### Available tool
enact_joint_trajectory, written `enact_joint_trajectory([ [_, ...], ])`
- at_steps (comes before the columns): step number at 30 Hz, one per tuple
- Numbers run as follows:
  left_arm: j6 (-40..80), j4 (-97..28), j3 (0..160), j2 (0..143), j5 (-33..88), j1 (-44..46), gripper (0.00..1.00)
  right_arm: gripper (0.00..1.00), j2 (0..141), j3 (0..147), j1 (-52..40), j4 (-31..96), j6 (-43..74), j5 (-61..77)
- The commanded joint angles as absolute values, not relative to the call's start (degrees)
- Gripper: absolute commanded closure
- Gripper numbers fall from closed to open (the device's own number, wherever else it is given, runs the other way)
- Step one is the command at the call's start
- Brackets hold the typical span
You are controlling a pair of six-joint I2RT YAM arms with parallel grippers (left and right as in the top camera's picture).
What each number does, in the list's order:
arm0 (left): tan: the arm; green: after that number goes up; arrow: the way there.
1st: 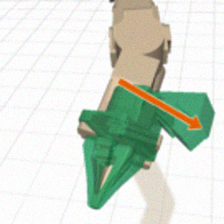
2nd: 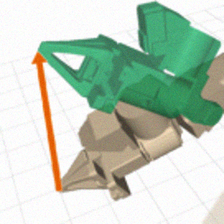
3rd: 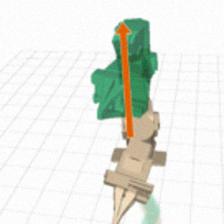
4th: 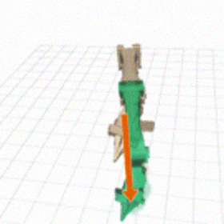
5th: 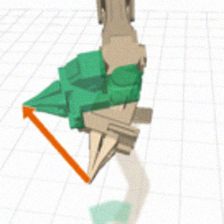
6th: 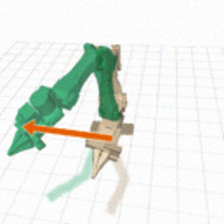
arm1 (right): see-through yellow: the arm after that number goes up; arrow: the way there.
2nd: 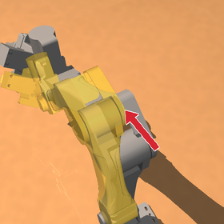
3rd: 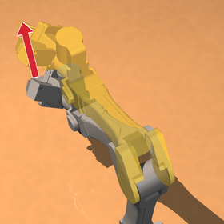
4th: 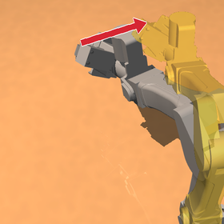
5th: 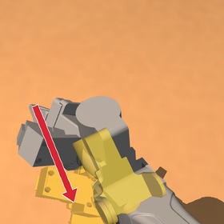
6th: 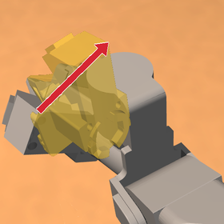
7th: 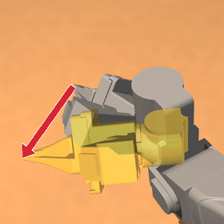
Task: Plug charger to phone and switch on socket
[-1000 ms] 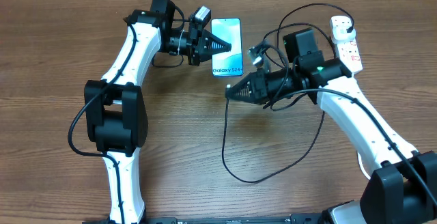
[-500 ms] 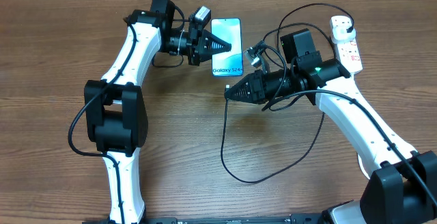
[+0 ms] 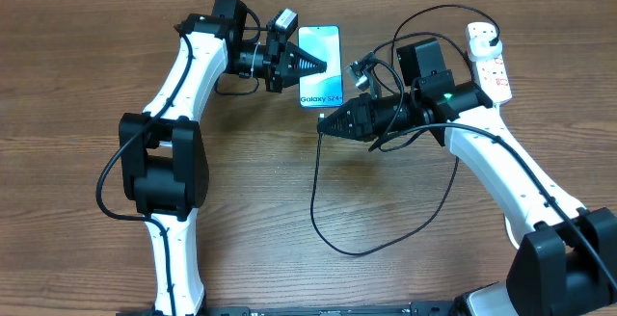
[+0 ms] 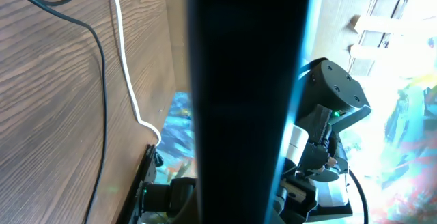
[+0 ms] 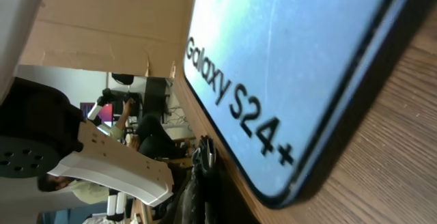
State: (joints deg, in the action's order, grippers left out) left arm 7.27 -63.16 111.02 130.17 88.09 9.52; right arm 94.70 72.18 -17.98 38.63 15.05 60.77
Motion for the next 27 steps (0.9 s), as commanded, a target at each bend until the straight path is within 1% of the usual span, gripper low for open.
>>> enact_joint_trajectory([
  [1,5.8,-63.0,111.6,129.8,90.7,9.8,0.96,0.96,95.6,72.3,-17.6,37.6,15.4,63.4],
  [16,5.7,-63.0,111.6,129.8,90.7,9.8,0.96,0.96,98.1,72.3,-17.4,35.8,16.5,64.3],
  [23,5.8,-61.6,111.6,129.8,90.7,9.6,0.96,0.96,98.1,72.3,-15.7,36.2,16.4,70.3],
  [27,6.5,-61.1,111.6,129.8,90.7,9.0,0.96,0.96,98.1,72.3,-15.6,36.7,16.2,70.7],
])
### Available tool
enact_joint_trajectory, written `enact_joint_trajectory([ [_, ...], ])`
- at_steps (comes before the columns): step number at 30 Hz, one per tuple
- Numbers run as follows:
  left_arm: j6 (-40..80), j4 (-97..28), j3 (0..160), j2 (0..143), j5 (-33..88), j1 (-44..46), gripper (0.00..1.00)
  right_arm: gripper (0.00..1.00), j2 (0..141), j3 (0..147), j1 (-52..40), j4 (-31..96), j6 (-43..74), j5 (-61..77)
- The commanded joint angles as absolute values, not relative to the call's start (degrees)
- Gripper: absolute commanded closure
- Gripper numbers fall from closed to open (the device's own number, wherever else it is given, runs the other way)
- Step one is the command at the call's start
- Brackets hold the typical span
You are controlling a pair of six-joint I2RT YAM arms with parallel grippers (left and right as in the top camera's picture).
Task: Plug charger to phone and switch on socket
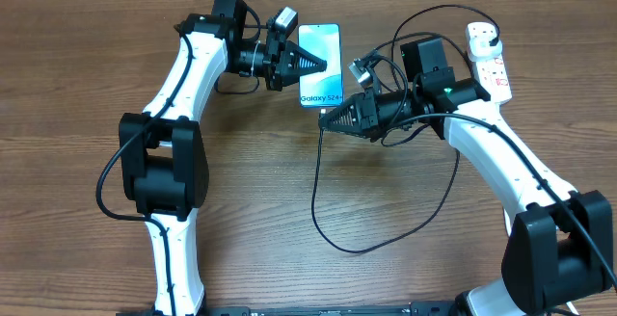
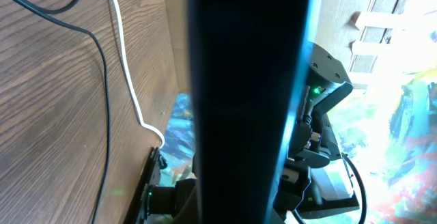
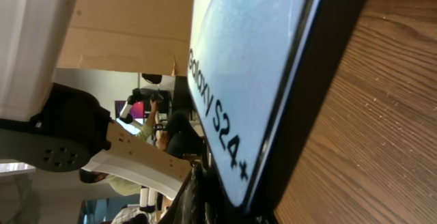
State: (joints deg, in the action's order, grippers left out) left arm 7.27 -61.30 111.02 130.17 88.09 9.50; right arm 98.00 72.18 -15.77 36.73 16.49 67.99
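Note:
The phone (image 1: 321, 61), its blue screen reading "Galaxy S24+", lies at the back middle of the table. My left gripper (image 1: 312, 65) is shut on its left edge; in the left wrist view the phone (image 2: 246, 80) is a dark bar between the jaws. My right gripper (image 1: 325, 121) is shut on the charger plug, its tip at the phone's bottom edge. The dark charger cable (image 1: 315, 191) hangs from that tip and loops across the table. In the right wrist view the phone (image 3: 239, 74) fills the frame; the plug itself is hidden. The white socket strip (image 1: 492, 64) lies at the back right.
A plug (image 1: 482, 35) sits in the strip's far end, with dark cables (image 1: 424, 13) arching from it toward my right arm. The cable loop (image 1: 376, 247) lies on the wood in front. A white lead (image 2: 126, 67) crosses the table in the left wrist view.
My right gripper has moved slightly up toward the phone's bottom edge; the phone now looks closer and steeper in the right wrist view. The left gripper and phone have not moved.

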Motion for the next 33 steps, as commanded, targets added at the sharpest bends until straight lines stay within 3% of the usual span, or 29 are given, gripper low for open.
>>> enact_joint_trajectory([
  [1,6.5,-61.1,111.6,129.8,90.7,8.9,0.96,0.96,98.1,72.3,-15.6,36.7,16.2,70.7],
  [33,8.3,-61.4,111.6,129.8,90.7,10.2,0.96,0.96,98.1,72.3,-16.2,36.4,16.3,69.8],
])
